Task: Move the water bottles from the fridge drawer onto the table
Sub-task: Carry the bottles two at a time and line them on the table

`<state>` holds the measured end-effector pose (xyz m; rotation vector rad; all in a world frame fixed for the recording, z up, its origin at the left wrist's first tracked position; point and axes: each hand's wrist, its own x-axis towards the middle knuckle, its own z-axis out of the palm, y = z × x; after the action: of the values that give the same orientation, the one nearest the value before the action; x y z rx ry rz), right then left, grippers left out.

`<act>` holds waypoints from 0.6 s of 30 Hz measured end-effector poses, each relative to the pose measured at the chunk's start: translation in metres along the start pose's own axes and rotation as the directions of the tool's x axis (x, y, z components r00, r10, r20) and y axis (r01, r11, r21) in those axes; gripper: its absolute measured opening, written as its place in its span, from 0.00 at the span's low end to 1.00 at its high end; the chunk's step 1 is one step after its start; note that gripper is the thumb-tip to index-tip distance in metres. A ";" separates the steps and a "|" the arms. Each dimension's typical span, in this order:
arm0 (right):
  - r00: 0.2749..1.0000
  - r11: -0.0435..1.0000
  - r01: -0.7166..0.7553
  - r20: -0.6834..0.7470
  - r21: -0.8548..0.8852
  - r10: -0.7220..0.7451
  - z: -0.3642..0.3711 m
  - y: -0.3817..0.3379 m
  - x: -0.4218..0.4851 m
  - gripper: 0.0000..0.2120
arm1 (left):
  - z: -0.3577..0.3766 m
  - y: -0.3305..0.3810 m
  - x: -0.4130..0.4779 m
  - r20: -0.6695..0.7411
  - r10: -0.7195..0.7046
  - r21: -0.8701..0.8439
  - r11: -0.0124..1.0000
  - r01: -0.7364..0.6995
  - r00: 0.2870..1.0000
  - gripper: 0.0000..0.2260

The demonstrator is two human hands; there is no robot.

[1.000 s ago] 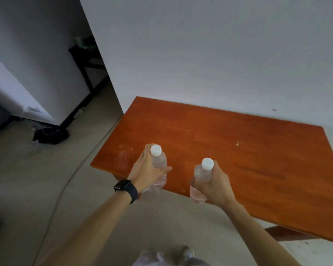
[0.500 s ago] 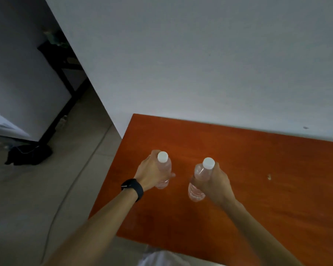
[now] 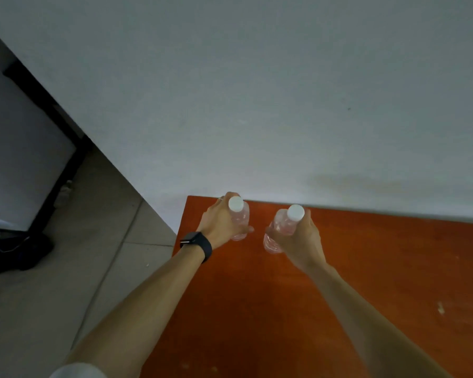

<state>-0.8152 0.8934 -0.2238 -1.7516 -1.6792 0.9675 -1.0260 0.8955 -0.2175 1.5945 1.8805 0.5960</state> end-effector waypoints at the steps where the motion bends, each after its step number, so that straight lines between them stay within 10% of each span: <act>1: 1.000 1.000 0.019 -0.007 0.017 -0.019 0.006 -0.004 0.014 0.36 | -0.001 -0.003 0.012 -0.014 0.001 0.000 1.000 -0.001 1.000 0.32; 18: 0.980 0.984 0.173 0.107 -0.043 -0.167 0.039 -0.018 0.104 0.33 | -0.013 -0.041 0.078 0.085 0.115 0.015 0.993 -0.116 0.990 0.41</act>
<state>-0.8597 0.9936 -0.2477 -1.5831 -1.9008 0.9589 -1.0726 0.9655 -0.2479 1.7236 1.7471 0.5521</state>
